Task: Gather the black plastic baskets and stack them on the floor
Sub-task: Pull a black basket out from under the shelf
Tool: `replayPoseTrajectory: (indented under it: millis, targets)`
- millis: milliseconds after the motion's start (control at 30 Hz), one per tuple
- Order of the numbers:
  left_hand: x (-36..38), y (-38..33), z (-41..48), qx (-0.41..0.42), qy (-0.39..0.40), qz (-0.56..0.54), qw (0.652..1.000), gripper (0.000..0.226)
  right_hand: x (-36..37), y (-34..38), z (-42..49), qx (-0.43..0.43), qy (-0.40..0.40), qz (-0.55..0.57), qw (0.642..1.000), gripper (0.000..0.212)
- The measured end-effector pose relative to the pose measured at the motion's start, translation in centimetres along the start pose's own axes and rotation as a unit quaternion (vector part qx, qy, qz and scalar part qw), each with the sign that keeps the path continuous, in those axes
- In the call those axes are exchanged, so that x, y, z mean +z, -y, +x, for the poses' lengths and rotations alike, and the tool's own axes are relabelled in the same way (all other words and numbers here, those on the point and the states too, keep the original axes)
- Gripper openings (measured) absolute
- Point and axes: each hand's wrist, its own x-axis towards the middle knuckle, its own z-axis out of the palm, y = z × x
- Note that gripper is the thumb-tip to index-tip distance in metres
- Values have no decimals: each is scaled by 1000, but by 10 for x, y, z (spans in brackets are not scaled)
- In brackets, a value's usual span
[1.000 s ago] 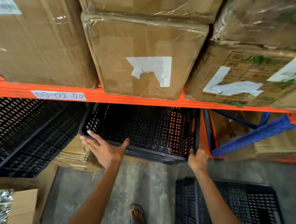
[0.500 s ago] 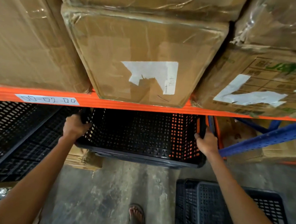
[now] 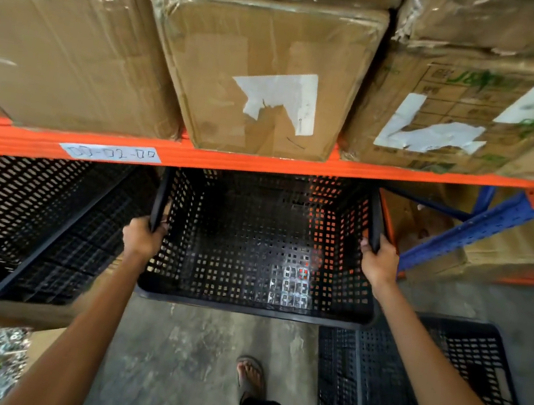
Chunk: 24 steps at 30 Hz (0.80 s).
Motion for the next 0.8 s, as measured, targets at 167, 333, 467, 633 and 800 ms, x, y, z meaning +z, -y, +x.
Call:
replayPoseTrajectory:
  millis: [167,333,467,633,800]
  targets:
    - [-28,61,-108,-19,-5,-12,1000,39,-40,-38,-93,-25,11,1,1000,33]
    - [-48,135,-215,-36,-19,-32,999,36,-60,-83,-189,-20,43,6,999,29]
    - [-57,207,-281,-89,4,-59,994,34,-62,-123,-270,11,92,3,996,26]
    - [-48,278,-319,-150,50,-45,986,39,-39,-171,-325,80,155,-33,984,30]
    - [-11,332,-318,-191,68,24,979,43,15,-215,-324,126,203,-72,968,34]
